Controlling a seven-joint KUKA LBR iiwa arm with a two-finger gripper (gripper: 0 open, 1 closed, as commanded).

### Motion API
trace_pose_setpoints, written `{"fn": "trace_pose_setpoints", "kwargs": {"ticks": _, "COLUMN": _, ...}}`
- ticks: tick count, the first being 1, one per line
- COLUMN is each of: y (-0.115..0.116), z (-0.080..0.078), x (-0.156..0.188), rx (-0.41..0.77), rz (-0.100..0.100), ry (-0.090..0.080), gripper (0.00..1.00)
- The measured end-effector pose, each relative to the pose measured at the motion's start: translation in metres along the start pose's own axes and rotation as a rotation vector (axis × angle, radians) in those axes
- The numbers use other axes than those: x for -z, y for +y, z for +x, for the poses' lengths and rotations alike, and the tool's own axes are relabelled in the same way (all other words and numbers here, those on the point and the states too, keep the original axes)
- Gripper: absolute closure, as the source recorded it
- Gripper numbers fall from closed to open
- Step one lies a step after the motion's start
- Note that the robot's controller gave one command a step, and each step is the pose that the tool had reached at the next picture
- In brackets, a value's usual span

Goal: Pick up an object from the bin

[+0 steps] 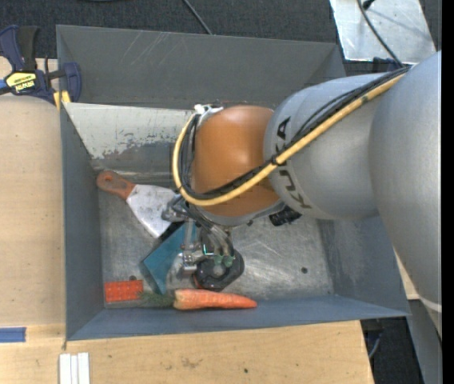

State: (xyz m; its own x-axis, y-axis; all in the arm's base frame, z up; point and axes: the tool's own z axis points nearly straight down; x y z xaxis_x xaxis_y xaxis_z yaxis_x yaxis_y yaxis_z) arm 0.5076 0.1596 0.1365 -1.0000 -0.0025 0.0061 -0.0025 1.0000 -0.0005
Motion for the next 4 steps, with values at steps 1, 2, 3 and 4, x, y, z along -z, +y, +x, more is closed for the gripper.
{"fn": "trace_pose_setpoints", "kwargs": {"ticks": 1, "y": -0.001, "z": -0.002, "x": 0.004, "rx": -0.003, "rz": -0.001, "ry": -0.007, "gripper": 0.0}}
{"fn": "trace_pose_setpoints", "kwargs": {"ticks": 2, "y": -0.021, "z": 0.008, "x": -0.034, "rx": -0.018, "rz": -0.007, "ry": -0.022, "gripper": 0.0}}
{"fn": "trace_pose_setpoints", "kwargs": {"ticks": 3, "y": -0.032, "z": 0.011, "x": -0.052, "rx": -0.025, "rz": -0.01, "ry": -0.034, "gripper": 0.0}}
{"fn": "trace_pose_setpoints", "kwargs": {"ticks": 4, "y": -0.036, "z": 0.003, "x": -0.051, "rx": 0.085, "rz": -0.012, "ry": -0.049, "gripper": 1.0}}
